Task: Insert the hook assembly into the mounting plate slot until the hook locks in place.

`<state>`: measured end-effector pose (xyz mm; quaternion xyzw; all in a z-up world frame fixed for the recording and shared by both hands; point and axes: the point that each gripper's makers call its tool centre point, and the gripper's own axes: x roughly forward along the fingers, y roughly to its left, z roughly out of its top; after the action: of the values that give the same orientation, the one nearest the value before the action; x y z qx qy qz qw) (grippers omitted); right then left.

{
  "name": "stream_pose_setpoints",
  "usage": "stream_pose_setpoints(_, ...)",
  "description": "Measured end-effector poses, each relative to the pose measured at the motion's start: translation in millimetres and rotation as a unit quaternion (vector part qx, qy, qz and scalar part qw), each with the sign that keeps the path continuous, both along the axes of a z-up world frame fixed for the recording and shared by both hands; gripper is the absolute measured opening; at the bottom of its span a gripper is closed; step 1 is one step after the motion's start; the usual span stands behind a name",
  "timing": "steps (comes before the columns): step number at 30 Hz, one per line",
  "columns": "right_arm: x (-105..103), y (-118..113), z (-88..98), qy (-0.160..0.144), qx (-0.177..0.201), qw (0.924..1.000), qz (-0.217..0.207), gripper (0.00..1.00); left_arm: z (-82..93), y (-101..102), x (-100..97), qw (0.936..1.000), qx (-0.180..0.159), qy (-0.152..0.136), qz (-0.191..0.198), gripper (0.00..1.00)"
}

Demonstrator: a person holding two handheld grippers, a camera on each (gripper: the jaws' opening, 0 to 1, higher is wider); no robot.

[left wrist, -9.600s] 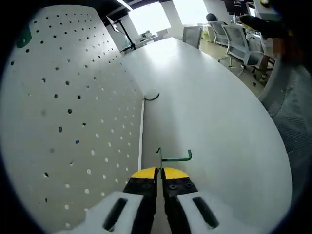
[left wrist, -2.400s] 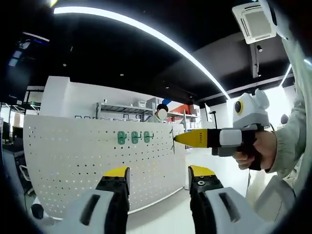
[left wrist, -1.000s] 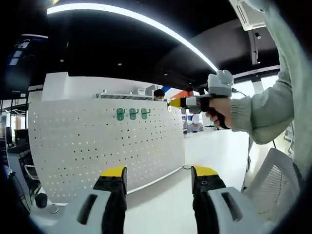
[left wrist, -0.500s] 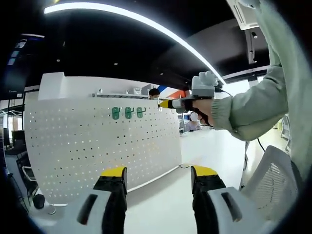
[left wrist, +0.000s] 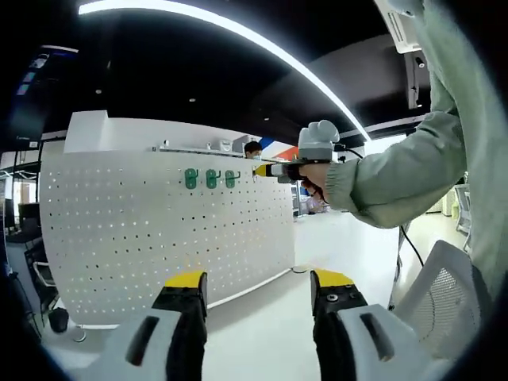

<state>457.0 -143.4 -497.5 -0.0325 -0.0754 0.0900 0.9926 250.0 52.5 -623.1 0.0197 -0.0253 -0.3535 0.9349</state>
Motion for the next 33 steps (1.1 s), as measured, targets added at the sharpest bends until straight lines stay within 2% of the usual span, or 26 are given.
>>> stream_pose_setpoints(12,22.5,-2.7,-5.5,0.009,-0.005,0.9997,-0.020,0.01,0.4,3.4,1.8,0.9999,-0.011,0.005,0.004,0.54)
stream_pose_setpoints(33,37.9,-6.3,0.6,0.006,-0.004,0.9993,-0.037,0.01,1.2,6.6,4.0,0.9997,-0.023,0.007,0.008,0.54)
